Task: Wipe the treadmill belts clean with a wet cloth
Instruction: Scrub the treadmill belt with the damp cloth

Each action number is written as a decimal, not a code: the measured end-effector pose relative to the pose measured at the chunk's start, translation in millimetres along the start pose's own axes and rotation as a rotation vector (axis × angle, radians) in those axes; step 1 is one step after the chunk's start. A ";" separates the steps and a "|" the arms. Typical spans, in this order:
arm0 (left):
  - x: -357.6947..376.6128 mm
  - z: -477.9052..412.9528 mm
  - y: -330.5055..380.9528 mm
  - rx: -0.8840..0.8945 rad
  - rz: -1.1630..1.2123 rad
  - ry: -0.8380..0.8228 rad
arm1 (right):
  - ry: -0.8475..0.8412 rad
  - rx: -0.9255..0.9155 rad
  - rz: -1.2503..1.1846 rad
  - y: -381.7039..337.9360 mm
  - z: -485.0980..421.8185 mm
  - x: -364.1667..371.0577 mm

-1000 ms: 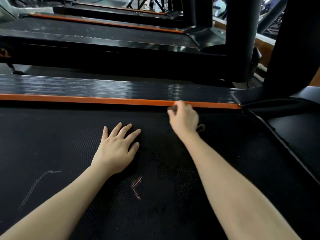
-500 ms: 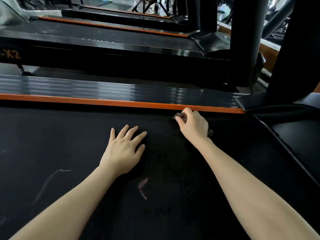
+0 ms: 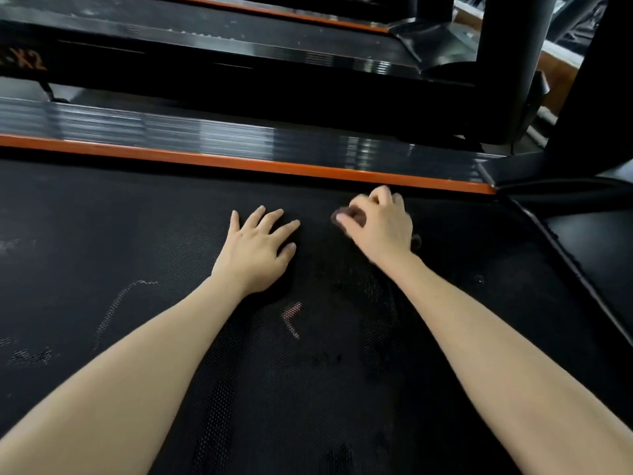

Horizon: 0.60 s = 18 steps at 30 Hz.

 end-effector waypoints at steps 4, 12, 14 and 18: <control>0.9 -1.3 -0.9 -0.002 0.010 -0.020 | -0.062 0.082 -0.092 -5.3 18.9 4.9; 0.0 -2.0 -0.7 -0.001 -0.015 0.001 | -0.128 -0.400 -0.271 -56.3 214.8 -42.5; -1.6 -1.5 -0.2 0.001 -0.025 0.017 | -0.038 -0.315 -0.148 -43.4 182.2 -39.8; -0.3 -2.0 -1.2 0.005 -0.019 0.007 | 0.092 0.064 -0.083 1.5 117.3 -27.8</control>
Point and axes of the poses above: each hand's wrist, its own z-axis away from the middle knuckle, its own x-axis out of the palm, y = z × x, the point moved 8 cm from there along -z, towards the middle knuckle, and after that the axes turned 9 degrees about -y, right-handed, at the moved point
